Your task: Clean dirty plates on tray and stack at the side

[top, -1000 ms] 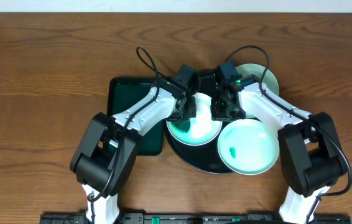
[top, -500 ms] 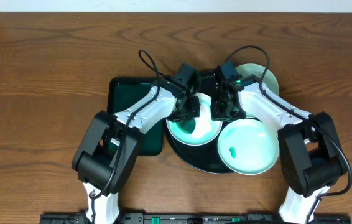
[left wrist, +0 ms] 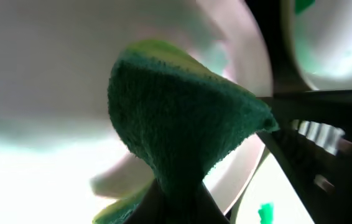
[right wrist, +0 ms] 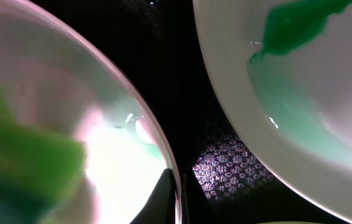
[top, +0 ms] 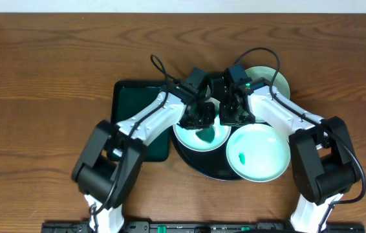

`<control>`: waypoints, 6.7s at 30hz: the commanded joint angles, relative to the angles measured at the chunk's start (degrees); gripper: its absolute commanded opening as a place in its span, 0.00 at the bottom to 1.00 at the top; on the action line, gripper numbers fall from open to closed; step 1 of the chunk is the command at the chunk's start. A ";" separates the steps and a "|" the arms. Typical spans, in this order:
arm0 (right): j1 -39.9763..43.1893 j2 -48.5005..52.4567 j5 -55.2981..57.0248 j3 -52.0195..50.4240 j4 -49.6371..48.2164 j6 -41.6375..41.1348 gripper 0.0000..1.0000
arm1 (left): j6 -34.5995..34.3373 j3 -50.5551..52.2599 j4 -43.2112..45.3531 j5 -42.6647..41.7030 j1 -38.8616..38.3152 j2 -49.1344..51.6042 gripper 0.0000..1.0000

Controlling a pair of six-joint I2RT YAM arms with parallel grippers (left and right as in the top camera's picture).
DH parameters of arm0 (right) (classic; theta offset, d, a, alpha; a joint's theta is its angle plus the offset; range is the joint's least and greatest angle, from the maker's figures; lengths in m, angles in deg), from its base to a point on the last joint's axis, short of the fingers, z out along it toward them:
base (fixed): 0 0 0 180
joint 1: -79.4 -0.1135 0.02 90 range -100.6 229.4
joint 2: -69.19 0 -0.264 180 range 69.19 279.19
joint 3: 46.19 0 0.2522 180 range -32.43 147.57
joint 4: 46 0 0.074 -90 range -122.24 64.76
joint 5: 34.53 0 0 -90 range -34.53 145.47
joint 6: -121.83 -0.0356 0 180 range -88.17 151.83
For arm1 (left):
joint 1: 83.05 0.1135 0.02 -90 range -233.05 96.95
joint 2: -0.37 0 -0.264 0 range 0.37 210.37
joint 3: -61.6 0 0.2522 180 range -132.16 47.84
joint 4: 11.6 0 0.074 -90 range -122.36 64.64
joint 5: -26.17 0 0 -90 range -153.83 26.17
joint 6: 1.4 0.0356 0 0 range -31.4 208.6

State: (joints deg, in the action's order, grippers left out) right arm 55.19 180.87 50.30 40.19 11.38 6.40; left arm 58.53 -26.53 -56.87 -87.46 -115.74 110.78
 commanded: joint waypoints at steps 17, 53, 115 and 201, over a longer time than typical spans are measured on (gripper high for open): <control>-0.61 0.11 -1.99 -0.55 -0.79 -0.24 0.01 | -4.39 1.51 -5.57 19.21 0.74 -0.02 0.07; -0.61 0.11 -1.97 -0.55 -0.98 -0.22 0.01 | 3.13 1.22 3.45 -10.45 1.55 0.26 0.07; -0.66 0.11 -0.85 -0.76 -1.46 -0.24 0.01 | 6.67 11.45 -13.90 27.78 30.58 -28.85 0.72; -16.39 -7.17 17.44 -0.39 -31.82 -11.61 0.01 | 6.67 11.45 -14.91 27.78 35.19 -28.83 0.81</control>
State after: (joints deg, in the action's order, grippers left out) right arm 40.13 173.81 62.10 39.54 -18.21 -7.61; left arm 65.26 -14.33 -71.58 -60.43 -80.68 82.08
